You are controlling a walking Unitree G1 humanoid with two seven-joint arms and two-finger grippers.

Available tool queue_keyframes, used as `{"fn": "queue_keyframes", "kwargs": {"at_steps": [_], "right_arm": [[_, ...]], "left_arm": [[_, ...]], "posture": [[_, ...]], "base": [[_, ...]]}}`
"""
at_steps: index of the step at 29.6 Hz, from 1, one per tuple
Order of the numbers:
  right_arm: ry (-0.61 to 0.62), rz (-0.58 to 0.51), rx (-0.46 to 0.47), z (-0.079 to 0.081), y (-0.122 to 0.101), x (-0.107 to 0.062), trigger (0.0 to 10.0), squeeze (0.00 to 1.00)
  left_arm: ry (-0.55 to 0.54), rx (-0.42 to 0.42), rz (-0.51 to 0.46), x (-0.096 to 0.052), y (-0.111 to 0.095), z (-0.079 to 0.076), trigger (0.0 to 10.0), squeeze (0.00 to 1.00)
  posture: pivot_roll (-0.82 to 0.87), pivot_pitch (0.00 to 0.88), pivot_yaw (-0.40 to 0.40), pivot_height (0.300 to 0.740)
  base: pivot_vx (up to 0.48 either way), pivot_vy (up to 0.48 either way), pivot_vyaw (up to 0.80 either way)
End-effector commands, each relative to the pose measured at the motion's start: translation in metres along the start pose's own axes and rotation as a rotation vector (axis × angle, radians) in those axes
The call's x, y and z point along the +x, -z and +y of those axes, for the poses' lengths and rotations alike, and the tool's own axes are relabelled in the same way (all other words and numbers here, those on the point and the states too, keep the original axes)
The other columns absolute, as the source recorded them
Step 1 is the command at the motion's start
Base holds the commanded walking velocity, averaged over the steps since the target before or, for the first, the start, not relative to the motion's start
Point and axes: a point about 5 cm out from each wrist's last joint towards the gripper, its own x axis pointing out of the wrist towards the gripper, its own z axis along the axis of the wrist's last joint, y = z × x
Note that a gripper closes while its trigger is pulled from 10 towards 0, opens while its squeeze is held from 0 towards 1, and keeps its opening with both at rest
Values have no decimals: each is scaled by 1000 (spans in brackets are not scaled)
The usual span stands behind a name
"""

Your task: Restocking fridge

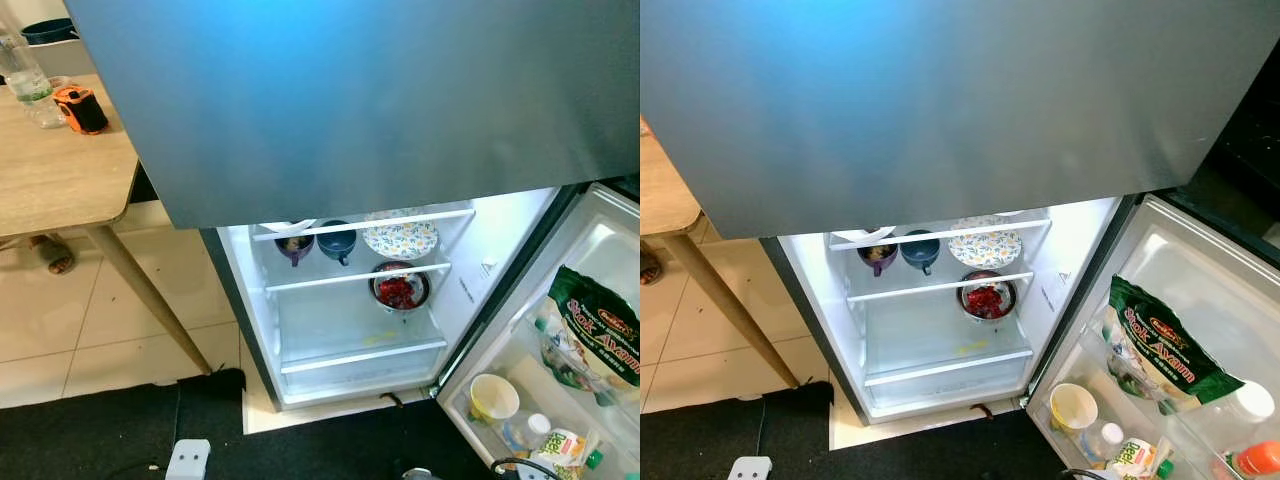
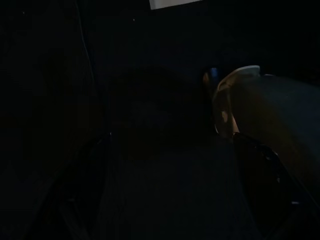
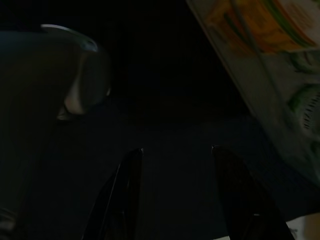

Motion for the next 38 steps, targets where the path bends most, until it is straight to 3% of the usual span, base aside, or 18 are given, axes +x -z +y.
{"fn": "queue_keyframes", "kwargs": {"at_steps": [1,26,38], "right_arm": [[14,35,-11,-2,8,-1,10000,0],[35,69,-64,-7,10,-2,10000,0],[29,79,-66,-5,13,-2,10000,0]], "left_arm": [[9,-5,39,-1,11,-6,10000,0],[38,5,43,0,14,-16,10000,0],[40,12,44,0,13,-15,10000,0]], "posture": [[-75,133,0,740],[-80,133,-12,740],[-78,132,-9,740]], "base": [[-270,0,0],[-278,0,0],[-284,0,-781]]}}
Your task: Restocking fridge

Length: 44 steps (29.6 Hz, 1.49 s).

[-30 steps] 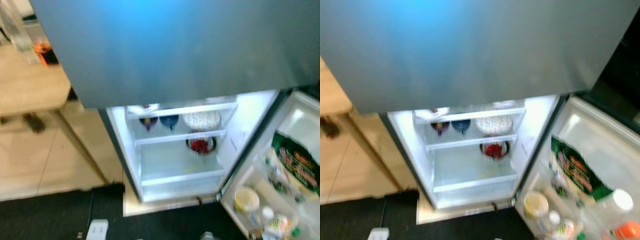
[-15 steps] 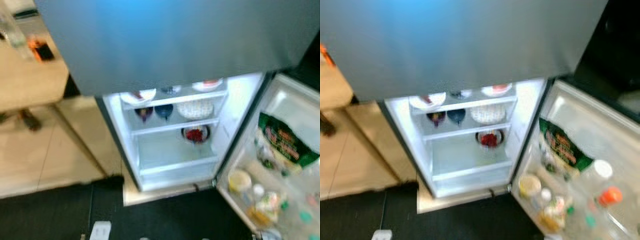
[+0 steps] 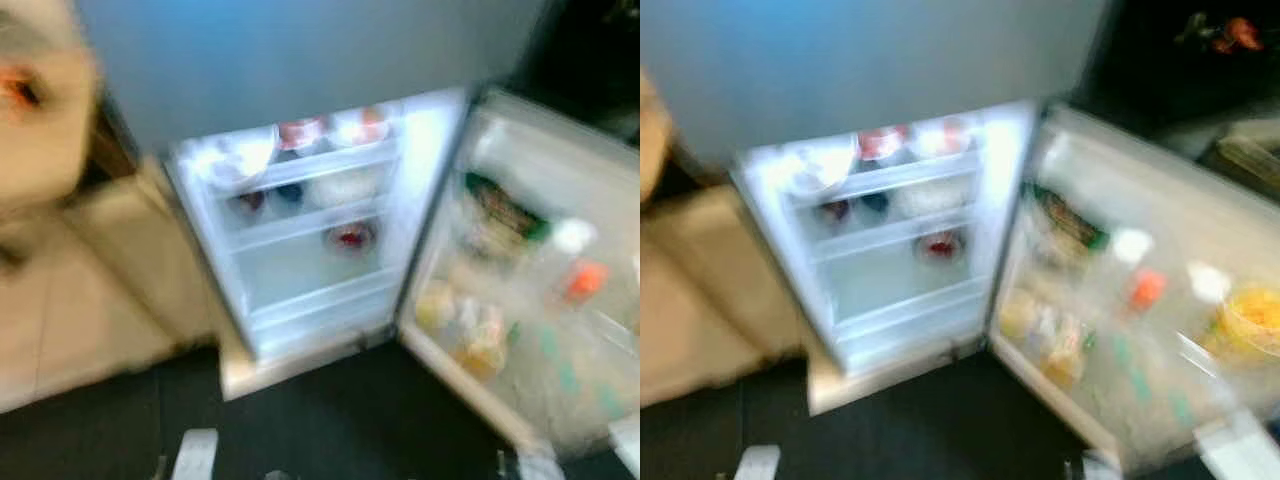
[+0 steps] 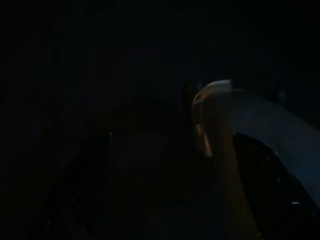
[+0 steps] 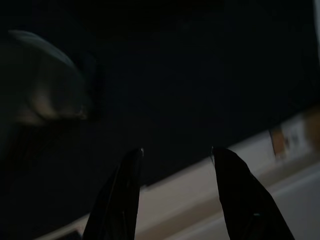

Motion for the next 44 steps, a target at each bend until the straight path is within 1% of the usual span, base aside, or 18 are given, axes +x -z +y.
{"fn": "queue_keyframes", "kwargs": {"at_steps": [1,5,11,16,20,26,44], "right_arm": [[-15,7,-2,7,2,0,10000,0],[-11,-3,-1,5,-1,1,10000,0],[-10,-17,7,4,-5,1,10000,0],[-8,-15,7,4,-5,1,10000,0],[-7,-12,7,4,-4,1,10000,0],[-10,-13,10,6,-4,1,10000,0],[-8,-23,4,6,-7,1,10000,0]], "left_arm": [[0,4,55,-3,15,1,10000,0],[6,0,53,-3,15,0,10000,0],[43,4,45,-3,15,-3,10000,0],[53,5,49,-3,15,-4,10000,0],[65,25,60,-3,16,-5,10000,0],[66,27,64,-3,17,-6,10000,0],[78,24,65,-3,17,-8,10000,0]], "posture": [[-78,132,-9,740],[-77,129,-10,740],[-82,121,-13,740],[-82,121,-13,740],[-80,120,-13,740],[-81,120,-9,740],[-78,116,-11,740]], "base": [[-281,0,-781],[-135,0,-645],[0,0,0],[0,0,0],[0,-191,0],[0,-377,0],[0,-472,0]]}}
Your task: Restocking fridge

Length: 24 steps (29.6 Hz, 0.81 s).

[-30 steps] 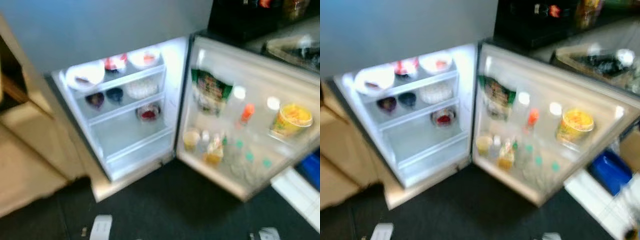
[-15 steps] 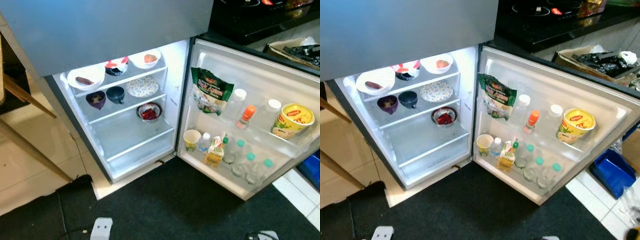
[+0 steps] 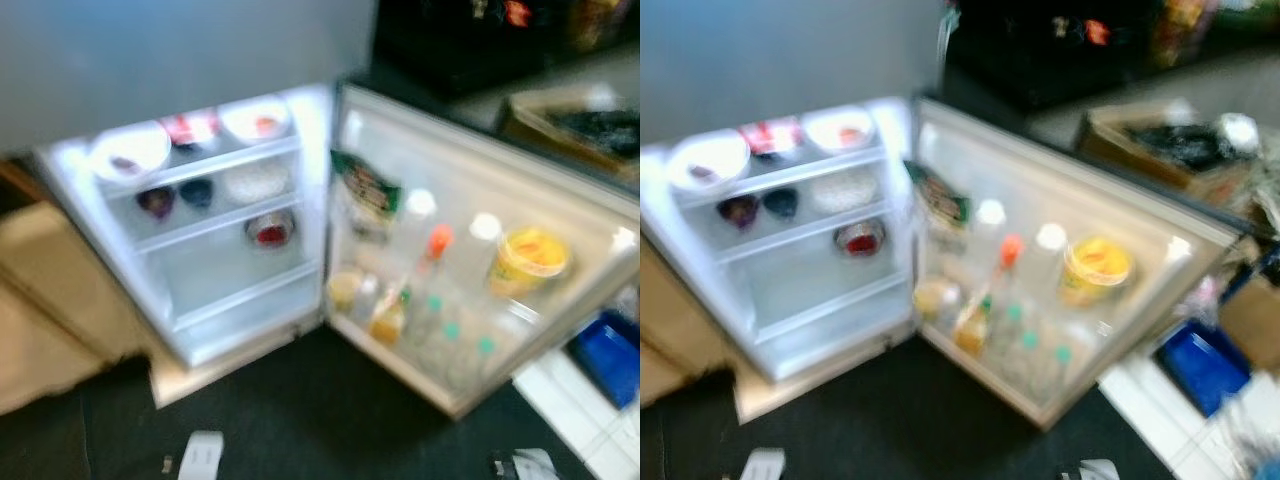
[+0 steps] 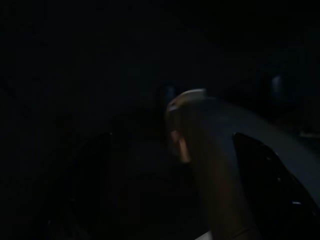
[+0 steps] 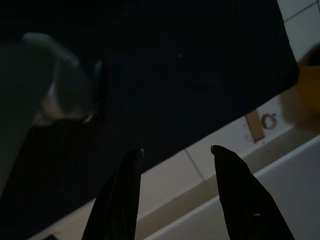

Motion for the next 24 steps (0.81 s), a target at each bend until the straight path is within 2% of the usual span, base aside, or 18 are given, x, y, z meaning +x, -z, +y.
{"fn": "queue_keyframes", "kwargs": {"at_steps": [1,10,13,15,17,22,23,24], "right_arm": [[10,16,7,-4,5,-1,10000,0],[11,-33,12,-5,-4,0,10000,0],[9,-72,39,-6,-12,0,10000,0],[25,-170,95,-15,-36,0,10000,0],[31,-192,105,-18,-42,0,10000,0],[62,-359,152,-37,-89,-6,10000,0],[62,-359,152,-37,-89,-6,10000,0],[51,-458,194,-45,-114,-11,10000,0]], "left_arm": [[20,2,55,-2,15,-6,10000,0],[22,2,57,-2,16,-6,10000,0],[14,-4,56,-2,16,-6,10000,0],[6,-11,56,-2,16,-5,10000,0],[6,-11,57,-2,16,-5,10000,0],[5,-13,57,-2,16,-4,10000,0],[5,-13,57,-2,16,-4,10000,0],[4,-13,58,-2,16,-4,10000,0]], "posture": [[-78,116,-11,740],[-76,117,-9,740],[-77,117,-9,740],[-78,117,-9,740],[-78,117,-9,740],[-78,119,-10,740],[-78,119,-10,740],[-77,121,-9,740]], "base": [[0,-472,0],[0,-466,0],[0,0,0],[0,0,0],[0,0,0],[0,0,0],[0,0,0],[0,0,0]]}}
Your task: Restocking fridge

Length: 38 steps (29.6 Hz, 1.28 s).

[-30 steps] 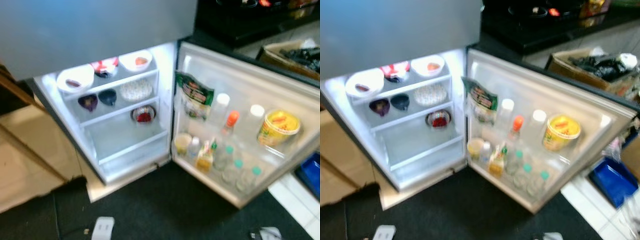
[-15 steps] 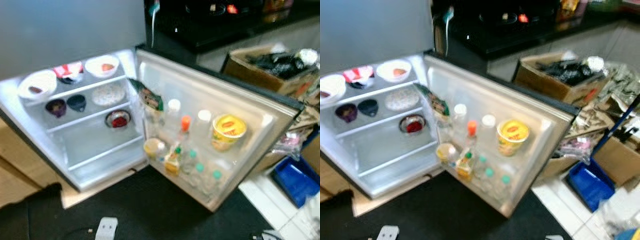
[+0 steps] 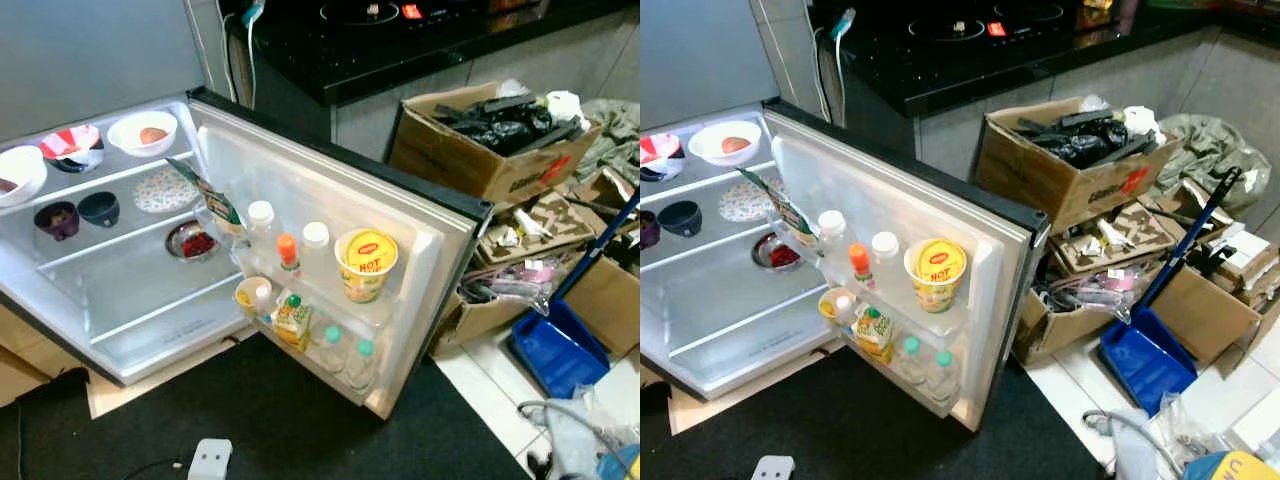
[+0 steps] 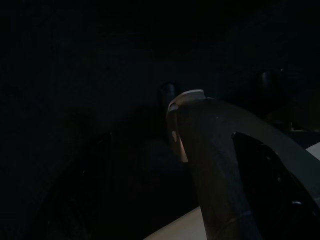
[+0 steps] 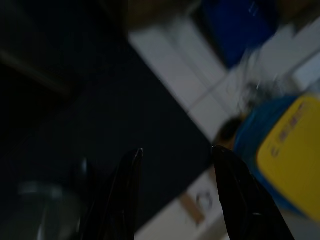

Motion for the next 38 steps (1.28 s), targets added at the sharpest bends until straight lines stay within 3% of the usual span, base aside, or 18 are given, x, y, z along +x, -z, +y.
{"fn": "queue_keyframes", "kwargs": {"at_steps": [1,3,4,5,6,8,10,11,12,15,20,21,22,28,30,34,36,38], "right_arm": [[-13,-61,53,-1,-12,2,10000,0],[-50,-189,125,-4,-48,7,10000,0],[-50,-189,125,-4,-48,7,10000,0],[-108,-294,215,-4,-75,8,10000,0],[-108,-294,215,-4,-75,8,10000,0],[-181,-423,300,-3,-110,8,10000,0],[-212,-474,336,-3,-123,6,10000,0],[-232,-534,383,-4,-137,5,0,0],[-232,-534,383,-4,-137,5,0,0],[-283,-703,556,-12,-173,-3,0,0],[-356,-796,597,-10,-197,-10,0,0],[-397,-812,581,-6,-203,-11,4471,0],[-446,-820,547,0,-207,-13,10000,0],[-660,-818,365,31,-210,-18,10000,0],[-812,-805,281,50,-206,-23,10000,0],[-862,-799,256,55,-205,-25,10000,0],[-1040,-773,156,73,-197,-35,10000,0],[-1040,-773,156,73,-197,-35,10000,0]], "left_arm": [[-1,-12,54,-3,15,0,10000,0],[-1,-12,54,-3,15,0,10000,0],[-1,-12,54,-3,15,0,10000,0],[0,-11,54,-3,15,0,10000,0],[0,-11,54,-3,15,0,10000,0],[-1,-9,56,-3,16,1,10000,0],[-2,-8,56,-4,17,1,10000,0],[-2,-7,57,-4,17,1,10000,0],[-2,-7,57,-4,17,1,10000,0],[0,-6,56,-4,17,1,10000,0],[2,-3,58,-4,18,1,10000,0],[2,-2,58,-4,18,1,10000,0],[3,-2,57,-4,17,0,10000,0],[4,-2,54,-4,17,0,10000,0],[6,-2,55,-4,17,0,10000,0],[6,-2,55,-4,17,0,10000,0],[7,-1,59,-4,18,0,10000,0],[7,-1,59,-4,18,0,10000,0]], "posture": [[-77,121,-9,740],[-76,123,-9,740],[-76,123,-9,740],[-75,123,-10,740],[-75,123,-10,740],[-75,125,-10,740],[-73,126,-12,740],[-70,124,-14,740],[-70,124,-14,740],[-71,121,-16,740],[-72,116,-18,740],[-72,116,-18,740],[-72,116,-18,740],[-71,116,-19,740],[-71,116,-19,740],[-71,116,-19,740],[-72,116,-18,740],[-72,116,-18,740]], "base": [[0,0,0],[0,0,0],[0,0,0],[0,0,0],[0,0,0],[0,0,0],[0,0,0],[0,0,0],[0,0,0],[0,0,0],[0,0,0],[0,0,0],[0,0,0],[0,0,0],[0,0,0],[0,0,0],[0,0,0],[0,0,0]]}}
